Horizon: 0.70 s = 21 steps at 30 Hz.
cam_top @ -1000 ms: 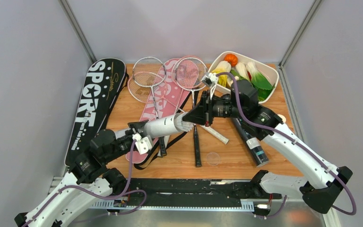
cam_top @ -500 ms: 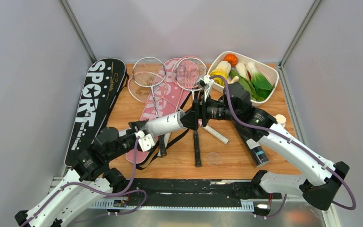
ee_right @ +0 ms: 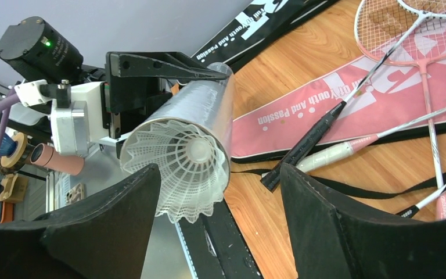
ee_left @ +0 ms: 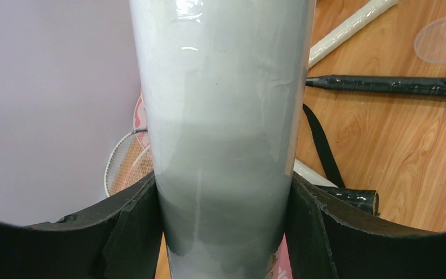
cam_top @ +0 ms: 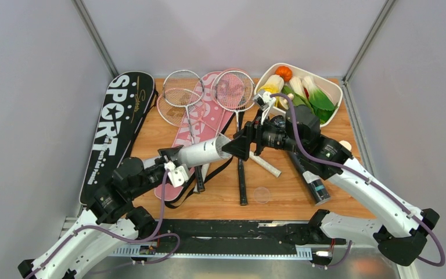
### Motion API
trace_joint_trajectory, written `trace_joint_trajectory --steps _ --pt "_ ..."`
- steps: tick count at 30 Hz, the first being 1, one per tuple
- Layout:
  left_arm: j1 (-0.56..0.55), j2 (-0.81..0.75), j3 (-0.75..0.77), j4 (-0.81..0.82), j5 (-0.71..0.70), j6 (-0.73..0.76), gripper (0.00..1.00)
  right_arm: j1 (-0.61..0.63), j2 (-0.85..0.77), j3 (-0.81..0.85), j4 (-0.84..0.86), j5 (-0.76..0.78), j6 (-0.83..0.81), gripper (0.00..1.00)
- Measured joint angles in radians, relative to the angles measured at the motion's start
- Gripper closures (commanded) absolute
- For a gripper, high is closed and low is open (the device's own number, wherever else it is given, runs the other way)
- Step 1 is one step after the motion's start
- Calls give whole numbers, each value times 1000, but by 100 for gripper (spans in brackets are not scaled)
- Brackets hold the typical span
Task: Pack up the badminton gear
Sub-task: Place the shuttlecock at the shuttle tube, then adjust the shuttlecock in the shuttle tube.
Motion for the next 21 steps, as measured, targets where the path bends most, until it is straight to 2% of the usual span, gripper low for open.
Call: trace_joint_trajectory --steps 8,16,21 --pt "0 -8 0 12 17 0 64 0 4 0 -17 21 0 24" --pt "0 -10 -3 29 37 -3 64 0 115 -25 57 -58 16 35" --pt "1 10 -14 17 36 -5 64 0 182 -31 93 -116 30 32"
